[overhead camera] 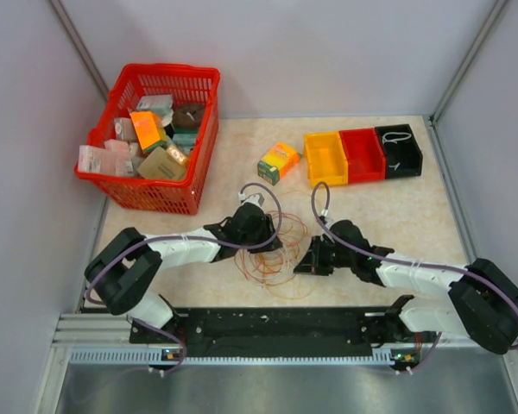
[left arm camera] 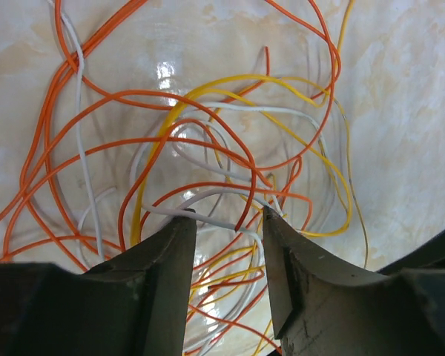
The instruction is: Untangle the cables
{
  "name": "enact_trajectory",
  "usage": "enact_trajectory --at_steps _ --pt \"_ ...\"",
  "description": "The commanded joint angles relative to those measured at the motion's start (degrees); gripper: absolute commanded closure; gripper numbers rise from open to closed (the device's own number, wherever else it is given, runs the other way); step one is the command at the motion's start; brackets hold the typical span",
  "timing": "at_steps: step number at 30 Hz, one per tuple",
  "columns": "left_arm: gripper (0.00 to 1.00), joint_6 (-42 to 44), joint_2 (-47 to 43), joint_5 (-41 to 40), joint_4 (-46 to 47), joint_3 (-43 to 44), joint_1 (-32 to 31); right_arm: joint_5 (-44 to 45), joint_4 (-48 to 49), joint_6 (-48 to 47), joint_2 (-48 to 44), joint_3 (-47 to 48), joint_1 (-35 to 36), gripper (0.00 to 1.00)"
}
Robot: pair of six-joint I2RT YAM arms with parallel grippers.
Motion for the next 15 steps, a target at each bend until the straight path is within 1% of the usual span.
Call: enact_trajectory --at_steps 1,5,6,9,13,15 --pt "0.59 -2.82 3.1 -3.03 0.2 3.6 -0.17 1.68 0.76 -0.25 -2.2 -1.24 0.87 0.99" --pt "0.79 -2.12 0.48 -4.69 0.29 3.09 -0.95 3.87 -1.78 -1.04 -4.04 -1.59 0.87 0.99" --pt "0.82 -1.59 -1.27 -5.57 0.29 2.47 -1.13 4.83 -2.84 -1.21 -4.65 -1.5 0.87 0.99" --pt "1.0 0.43 -6.89 -5.15 0.29 1.33 -1.31 8.7 -6.09 -1.57 -6.58 -1.5 0.87 0.99" --pt "1.0 3.06 -16.55 -2.16 0.64 0.27 -1.31 14.41 -11.54 -1.22 -8.61 -1.41 0.87 0.99" --pt "1.0 5.26 -20.95 2.14 0.55 0.62 -1.31 17.22 -13.13 -0.87 -9.23 -1.41 0.87 0.99"
